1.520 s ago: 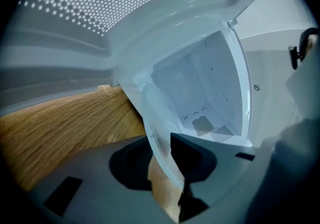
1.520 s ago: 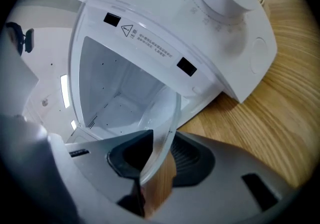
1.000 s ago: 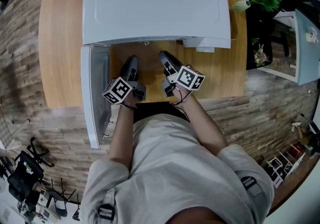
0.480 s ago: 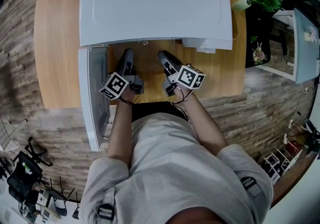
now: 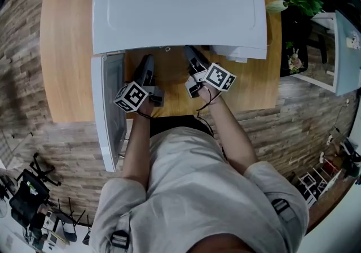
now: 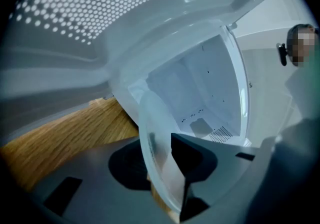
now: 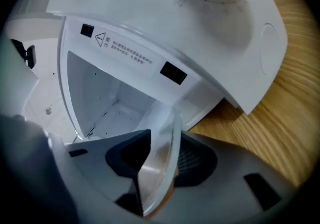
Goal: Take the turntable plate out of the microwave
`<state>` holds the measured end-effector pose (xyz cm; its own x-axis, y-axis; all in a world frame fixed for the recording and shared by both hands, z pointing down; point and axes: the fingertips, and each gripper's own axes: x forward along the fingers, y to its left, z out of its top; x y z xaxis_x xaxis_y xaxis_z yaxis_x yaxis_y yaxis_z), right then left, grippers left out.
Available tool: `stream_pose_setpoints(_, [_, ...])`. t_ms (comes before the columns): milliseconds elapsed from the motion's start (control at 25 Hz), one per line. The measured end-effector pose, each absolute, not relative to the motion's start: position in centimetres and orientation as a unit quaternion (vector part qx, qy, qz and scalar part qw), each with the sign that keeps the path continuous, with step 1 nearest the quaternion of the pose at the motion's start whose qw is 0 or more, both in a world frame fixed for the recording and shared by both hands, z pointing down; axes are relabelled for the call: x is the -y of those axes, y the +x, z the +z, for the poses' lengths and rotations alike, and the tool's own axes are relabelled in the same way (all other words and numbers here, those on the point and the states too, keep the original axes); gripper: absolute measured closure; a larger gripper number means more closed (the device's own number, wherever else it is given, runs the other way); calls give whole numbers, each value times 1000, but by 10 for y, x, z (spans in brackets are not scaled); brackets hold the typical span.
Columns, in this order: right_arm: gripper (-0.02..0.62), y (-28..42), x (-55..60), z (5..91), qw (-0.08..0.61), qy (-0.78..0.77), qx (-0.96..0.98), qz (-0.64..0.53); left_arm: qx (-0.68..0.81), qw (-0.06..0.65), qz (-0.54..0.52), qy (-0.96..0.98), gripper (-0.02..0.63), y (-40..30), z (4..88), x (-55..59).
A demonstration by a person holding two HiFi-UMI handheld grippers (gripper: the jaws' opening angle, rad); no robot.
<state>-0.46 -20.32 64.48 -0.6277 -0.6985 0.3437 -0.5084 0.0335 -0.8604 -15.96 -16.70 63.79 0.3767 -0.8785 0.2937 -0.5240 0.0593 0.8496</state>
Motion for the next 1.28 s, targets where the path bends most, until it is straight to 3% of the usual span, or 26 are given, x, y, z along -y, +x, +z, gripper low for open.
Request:
stream_pose_setpoints(80, [469,-3,204,647,90,-427,-708,-555,532,495,-179,663,460,-160,638,173])
stream_pose_setpoints(280, [483,-3,199,644,98,-428,-708,-553,540,496,-180,656,492,-163,640,177])
stream_pose_setpoints(640, [488,1,185,641,80,-421,-720,-546,534,504,-176,656,485,-158,645,157])
stream_pose_setpoints(1000, [482,-1,171,649,77,-412,-718,-556,531,516,-200,642,436,-162,647,165])
stream_pose_setpoints(1280, [445,9,191,647,94,-425,-716,-546,533,539,-203,620,443,-161,650,166])
